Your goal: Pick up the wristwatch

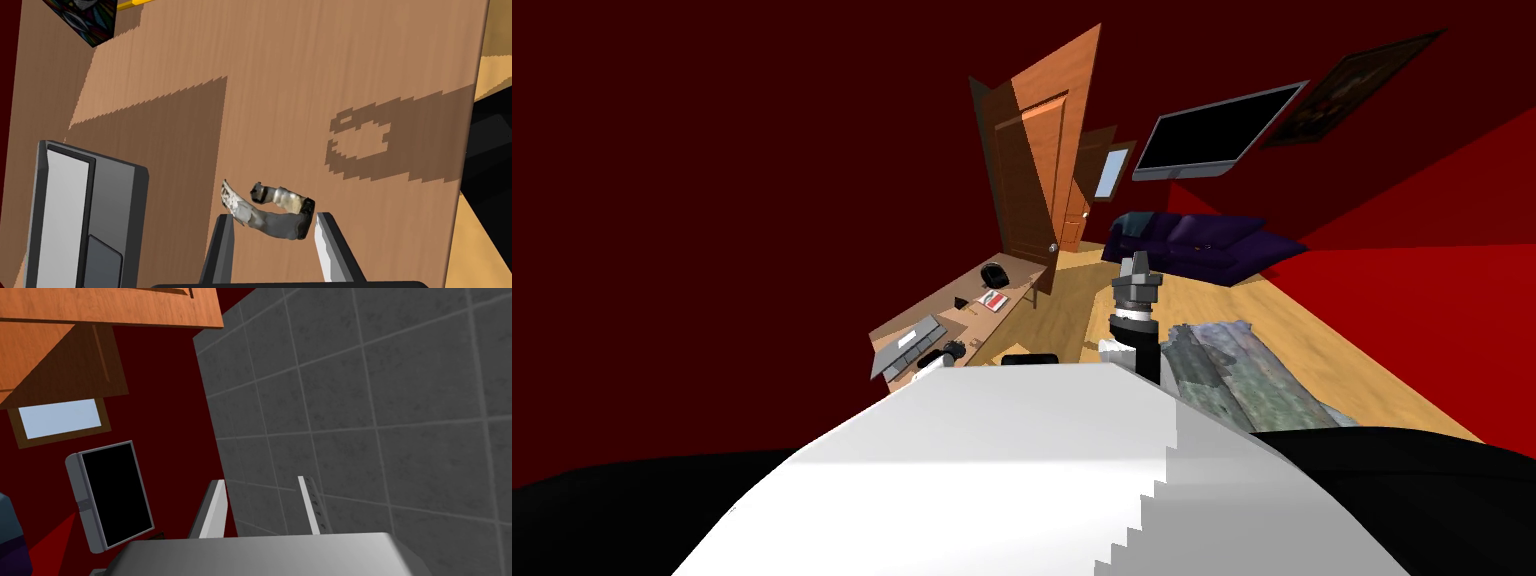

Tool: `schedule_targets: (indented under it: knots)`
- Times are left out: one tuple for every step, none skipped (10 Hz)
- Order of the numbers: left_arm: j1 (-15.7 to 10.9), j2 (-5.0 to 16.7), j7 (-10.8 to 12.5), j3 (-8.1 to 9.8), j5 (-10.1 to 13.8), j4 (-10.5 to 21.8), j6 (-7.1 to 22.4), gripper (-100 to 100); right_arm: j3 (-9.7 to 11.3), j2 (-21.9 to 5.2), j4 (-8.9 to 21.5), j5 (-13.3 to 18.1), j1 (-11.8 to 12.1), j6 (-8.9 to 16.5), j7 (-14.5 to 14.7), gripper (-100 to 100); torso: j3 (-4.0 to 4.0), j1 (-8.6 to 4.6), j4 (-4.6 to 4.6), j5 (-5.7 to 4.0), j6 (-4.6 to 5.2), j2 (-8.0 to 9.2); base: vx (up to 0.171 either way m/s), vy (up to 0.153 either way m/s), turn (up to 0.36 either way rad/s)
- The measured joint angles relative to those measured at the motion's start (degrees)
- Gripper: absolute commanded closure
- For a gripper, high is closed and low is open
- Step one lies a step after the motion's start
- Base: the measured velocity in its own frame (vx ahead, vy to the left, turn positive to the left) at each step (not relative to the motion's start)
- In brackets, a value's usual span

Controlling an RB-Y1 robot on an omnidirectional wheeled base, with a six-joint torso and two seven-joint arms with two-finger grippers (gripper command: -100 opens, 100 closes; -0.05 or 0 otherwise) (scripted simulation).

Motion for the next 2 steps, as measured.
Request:
schedule_targets:
  knots:
    - [0.78, 0.13, -0.04, -0.01, 0.29, -1.67, 0.29, 100, 0.00, 0.00, 0.00, 0.00, 0.00, 0.00, 0.00, 0, 0.04, 0.00, 0.04, -0.01, 0.03, 0.04, 0.000, 0.000, 0.000]
    - [0.82, 0.20, -0.07, 0.01, 0.34, -1.88, 0.26, 0, 0.00, 0.00, 0.00, 0.00, 0.00, 0.00, 0.00, 0, 0.03, 0.01, 0.02, 0.03, 0.04, 0.04, 0.000, 0.000, 0.000]
